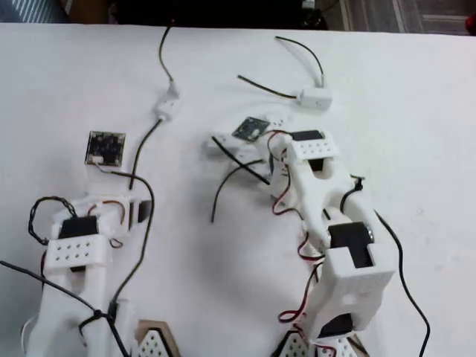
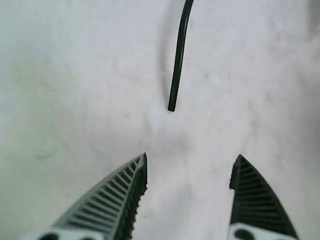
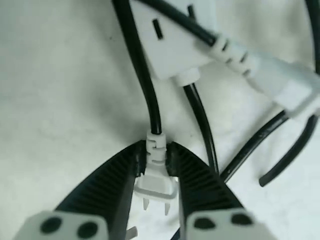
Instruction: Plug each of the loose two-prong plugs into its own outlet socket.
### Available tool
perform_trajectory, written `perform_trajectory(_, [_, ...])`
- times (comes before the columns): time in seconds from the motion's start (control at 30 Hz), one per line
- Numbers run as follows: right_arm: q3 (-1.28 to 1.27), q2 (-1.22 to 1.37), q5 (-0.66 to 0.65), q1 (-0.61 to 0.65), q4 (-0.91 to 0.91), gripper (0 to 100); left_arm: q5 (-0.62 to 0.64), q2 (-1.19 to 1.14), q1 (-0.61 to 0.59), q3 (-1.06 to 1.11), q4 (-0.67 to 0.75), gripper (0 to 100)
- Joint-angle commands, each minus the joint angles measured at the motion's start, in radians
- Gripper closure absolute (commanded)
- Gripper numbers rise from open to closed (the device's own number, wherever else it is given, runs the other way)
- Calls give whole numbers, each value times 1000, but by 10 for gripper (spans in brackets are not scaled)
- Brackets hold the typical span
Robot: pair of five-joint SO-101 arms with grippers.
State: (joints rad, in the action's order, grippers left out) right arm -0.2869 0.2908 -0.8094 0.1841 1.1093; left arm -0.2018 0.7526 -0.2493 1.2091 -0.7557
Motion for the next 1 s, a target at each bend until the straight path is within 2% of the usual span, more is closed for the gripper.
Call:
perform_trajectory(0.0, [3,-8,5,-13,62,981,-8,18,1,-6,14,732])
perform_trajectory(0.07, [3,-8,28,-7,120,981,-8,18,1,-6,14,732])
perform_trajectory(0.17, [28,-10,137,-1,143,978,-8,18,1,-6,14,732])
perform_trajectory(0.3, [81,-10,230,5,242,873,-8,18,1,-6,14,732])
perform_trajectory(0.37, [121,-10,239,10,321,832,-8,18,1,-6,12,732])
perform_trajectory(0.67, [186,-10,245,-7,506,829,-8,18,1,-6,12,732])
perform_trajectory(0.97, [181,-8,245,4,484,829,-8,18,1,-6,14,732])
